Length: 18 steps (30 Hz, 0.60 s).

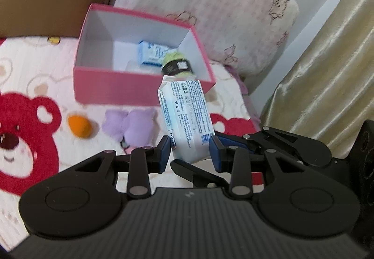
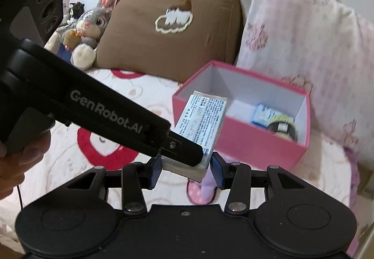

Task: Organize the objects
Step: 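Carry the white packet into the pink box with the right tool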

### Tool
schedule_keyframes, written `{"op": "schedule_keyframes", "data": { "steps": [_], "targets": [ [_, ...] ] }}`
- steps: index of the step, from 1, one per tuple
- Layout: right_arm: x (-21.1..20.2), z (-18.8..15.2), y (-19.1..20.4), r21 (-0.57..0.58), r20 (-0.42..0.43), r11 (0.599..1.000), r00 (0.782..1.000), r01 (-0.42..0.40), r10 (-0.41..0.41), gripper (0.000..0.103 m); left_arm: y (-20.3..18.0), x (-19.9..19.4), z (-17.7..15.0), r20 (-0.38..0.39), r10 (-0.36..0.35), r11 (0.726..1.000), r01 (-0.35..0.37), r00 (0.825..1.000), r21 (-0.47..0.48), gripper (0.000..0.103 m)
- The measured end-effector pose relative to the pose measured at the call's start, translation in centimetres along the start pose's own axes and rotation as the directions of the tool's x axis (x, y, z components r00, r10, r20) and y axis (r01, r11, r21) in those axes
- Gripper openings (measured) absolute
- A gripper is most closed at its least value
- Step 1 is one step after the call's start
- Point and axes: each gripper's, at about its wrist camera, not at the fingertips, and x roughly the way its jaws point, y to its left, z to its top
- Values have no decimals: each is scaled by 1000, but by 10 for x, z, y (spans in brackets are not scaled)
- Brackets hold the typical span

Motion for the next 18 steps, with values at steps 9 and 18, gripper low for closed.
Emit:
{"op": "schedule_keyframes", "data": {
  "steps": [9, 18],
  "targets": [
    [10, 36, -29, -4, 45, 1000, 999, 24, -24, 50, -5, 13, 69, -54, -30, 1000, 30, 998, -6, 35],
    [60, 90, -71, 45, 6, 999, 1000, -17, 17, 50, 9, 51, 139, -94, 23, 997, -30, 995, -73, 35]
  ]
}}
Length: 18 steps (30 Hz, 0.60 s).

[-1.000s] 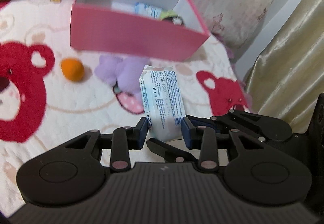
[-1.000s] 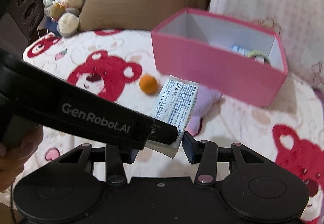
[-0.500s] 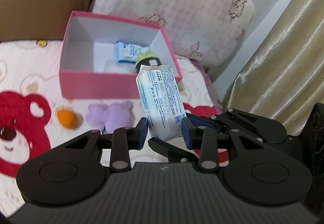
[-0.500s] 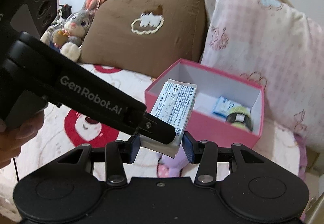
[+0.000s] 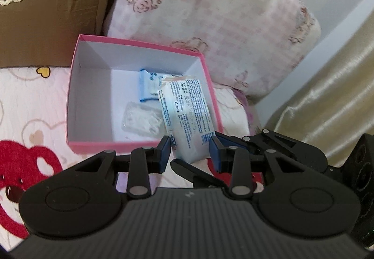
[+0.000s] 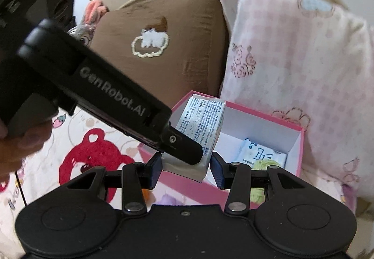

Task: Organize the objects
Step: 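Carry the white packet into the pink box with the right tool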

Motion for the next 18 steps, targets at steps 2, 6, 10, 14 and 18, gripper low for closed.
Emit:
{"op": "schedule_keyframes", "data": {
  "steps": [2, 6, 10, 14, 18],
  "targets": [
    [17, 7, -12, 31, -19, 999, 1000, -7, 8, 50, 8, 15, 15, -12, 11, 1000, -12, 1000, -13, 35],
    [53, 12, -35, 95, -54, 995, 998, -22, 27, 50, 25, 49, 37, -35, 40, 998, -42, 999, -53, 35],
    [93, 15, -58, 132, -95, 991, 994, -37, 50, 50, 46, 82, 53, -47, 54, 993, -59, 997, -104, 35],
    [129, 18, -74, 127, -154, 991, 986, -46, 66, 50, 71, 112, 64, -65, 41, 983, -52, 997, -178, 35],
    [161, 23, -83, 72, -206, 997, 977, -42, 56, 49, 93, 135, 67, -58, 33, 961, -48, 998, -274, 35]
  ]
}}
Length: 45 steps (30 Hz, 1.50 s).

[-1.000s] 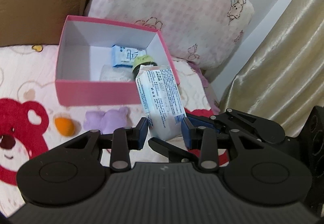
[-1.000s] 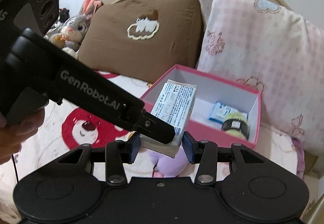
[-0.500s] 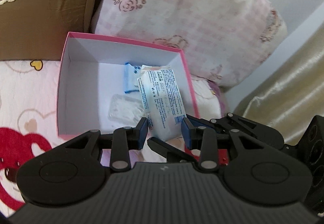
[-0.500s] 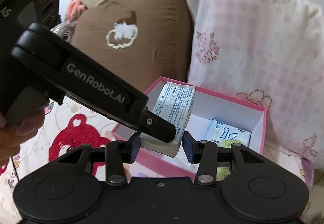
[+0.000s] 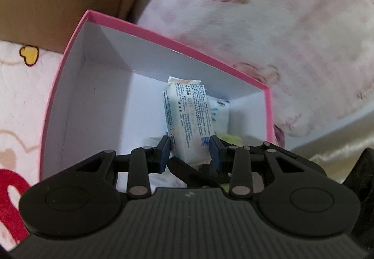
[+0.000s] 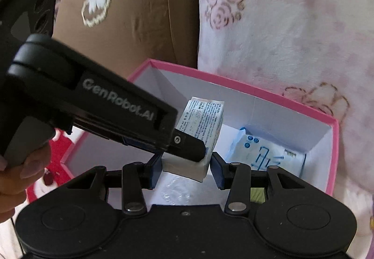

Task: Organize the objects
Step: 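Carry the white packet into the pink box with the right tool, then open the right tool to drop the packet into the box, then withdraw the right tool from the box toward the purple plush toy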

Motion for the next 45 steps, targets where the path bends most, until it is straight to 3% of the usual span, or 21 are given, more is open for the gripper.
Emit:
{"op": "schedule_keyframes", "data": {
  "steps": [13, 20, 23, 27, 33, 38, 41, 45],
  "targets": [
    [69, 17, -6, -92, -157, 995, 987, 28, -43, 49, 33, 52, 16, -18, -2, 994, 0, 1000, -110, 35],
    [77, 18, -5, -125, -158, 992, 986, 29, -48, 49, 39, 55, 16, -10, -20, 989, 19, 1000, -147, 34],
    [74, 14, -6, -97, -143, 993, 986, 72, -85, 49, 43, 52, 17, -3, -11, 987, 10, 1000, -158, 38],
    [64, 10, -6, -84, -125, 991, 986, 104, -114, 49, 35, 43, 12, 4, 1, 995, -1, 1000, -100, 38],
    [26, -5, 7, -88, -71, 992, 993, 87, -93, 49, 21, 11, -1, 9, 24, 999, -25, 1000, 45, 39],
    [-19, -16, 13, -85, -16, 993, 996, 87, -89, 50, 4, -26, -13, 17, 53, 985, -55, 998, 166, 41],
    [-45, -21, 13, -62, -7, 990, 992, 124, -124, 50, -2, -47, -23, 5, 18, 979, -19, 1000, 203, 52],
    [-84, -29, 6, 61, -2, 997, 999, 54, -54, 50, -16, -73, -38, 19, 45, 955, -49, 999, 293, 52]
  ]
}}
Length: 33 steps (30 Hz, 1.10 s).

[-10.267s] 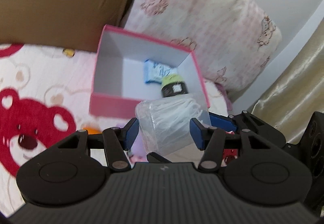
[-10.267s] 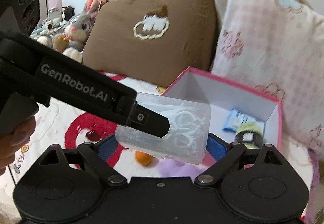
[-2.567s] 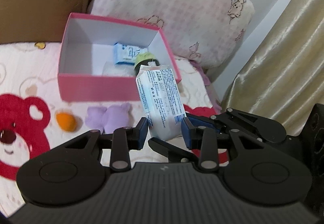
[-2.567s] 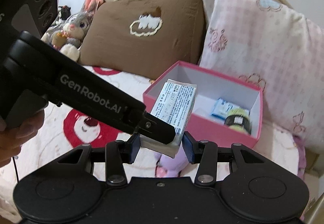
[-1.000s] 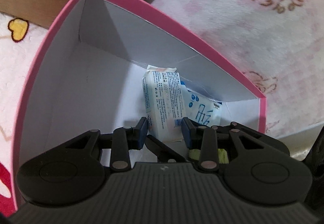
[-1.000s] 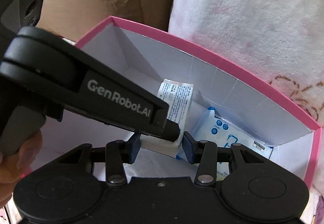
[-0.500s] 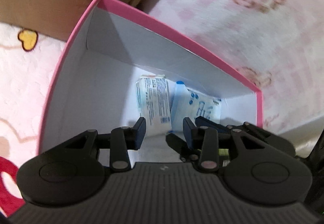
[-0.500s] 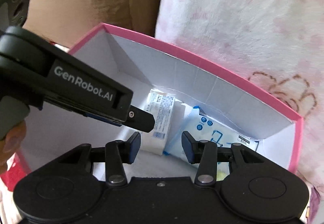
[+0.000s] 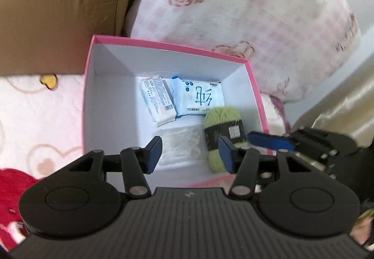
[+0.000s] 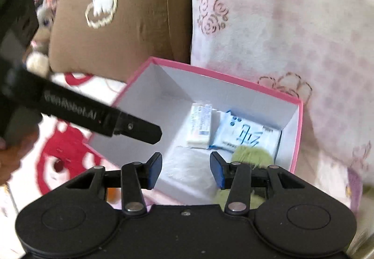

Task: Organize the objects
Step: 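Withdraw the right tool from the box toward the purple plush toy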

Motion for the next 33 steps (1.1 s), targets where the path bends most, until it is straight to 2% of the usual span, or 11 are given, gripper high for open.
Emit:
{"op": "schedule_keyframes", "data": {
  "steps": [3, 5, 13, 20, 24, 33],
  "targets": [
    [-24, -7, 14, 1, 28, 1000, 1000, -8, 8, 50, -13, -18, -10, 11, 35, 997, -36, 999, 68, 53],
    [-38, -10, 18, 5, 43, 1000, 999, -29, 29, 51, -19, -31, -15, 10, 33, 995, -34, 999, 92, 54],
    [-101, -34, 47, -48, 97, 999, 995, -18, 22, 60, -46, -84, -43, -13, 64, 976, -60, 998, 208, 57],
    [-131, -62, 71, -88, 107, 996, 994, -8, 17, 69, -61, -116, -73, -36, 86, 956, -72, 996, 285, 61],
    [-135, -82, 81, -103, 101, 994, 994, -18, 29, 74, -64, -119, -92, -51, 97, 948, -77, 994, 308, 65],
    [-118, -120, 94, -109, 77, 994, 997, -22, 31, 75, -48, -93, -128, -117, 136, 947, -95, 984, 306, 72]
  ]
}}
